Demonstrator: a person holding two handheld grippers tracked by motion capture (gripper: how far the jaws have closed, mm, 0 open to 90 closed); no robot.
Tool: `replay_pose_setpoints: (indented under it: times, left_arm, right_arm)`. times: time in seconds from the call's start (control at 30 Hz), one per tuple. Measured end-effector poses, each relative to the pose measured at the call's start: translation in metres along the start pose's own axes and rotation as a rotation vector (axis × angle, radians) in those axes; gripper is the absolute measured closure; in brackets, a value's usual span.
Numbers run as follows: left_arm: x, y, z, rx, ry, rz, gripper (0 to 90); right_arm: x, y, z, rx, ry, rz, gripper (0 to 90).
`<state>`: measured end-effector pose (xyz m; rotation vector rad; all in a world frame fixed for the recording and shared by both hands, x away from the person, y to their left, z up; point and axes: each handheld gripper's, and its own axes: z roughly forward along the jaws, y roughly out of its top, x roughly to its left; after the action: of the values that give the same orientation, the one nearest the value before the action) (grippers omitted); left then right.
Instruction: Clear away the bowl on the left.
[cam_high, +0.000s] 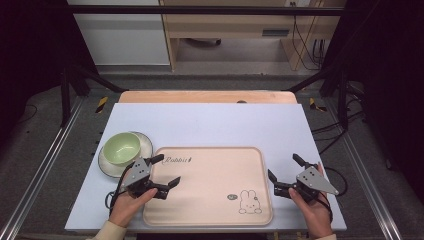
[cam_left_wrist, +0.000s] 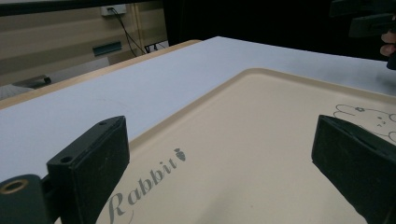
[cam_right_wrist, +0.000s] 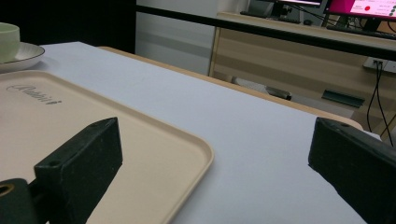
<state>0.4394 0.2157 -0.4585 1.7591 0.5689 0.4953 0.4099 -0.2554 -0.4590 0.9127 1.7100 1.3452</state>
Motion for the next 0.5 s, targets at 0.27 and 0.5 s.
replay_pose_setpoints:
  times: [0.27,0.5]
  left_arm:
    - [0.004,0.002,-0.006,-0.019,0.01,-0.033,3.6]
    - [0.014,0.003,-0.014,-0.086,-0.029,-0.176,3.6]
  right_arm:
    - [0.0,0.0,0.0,0.008,-0.001,0.011,3.2]
    - [0.003,0.0,0.002,0.031,-0.002,0.022,3.5]
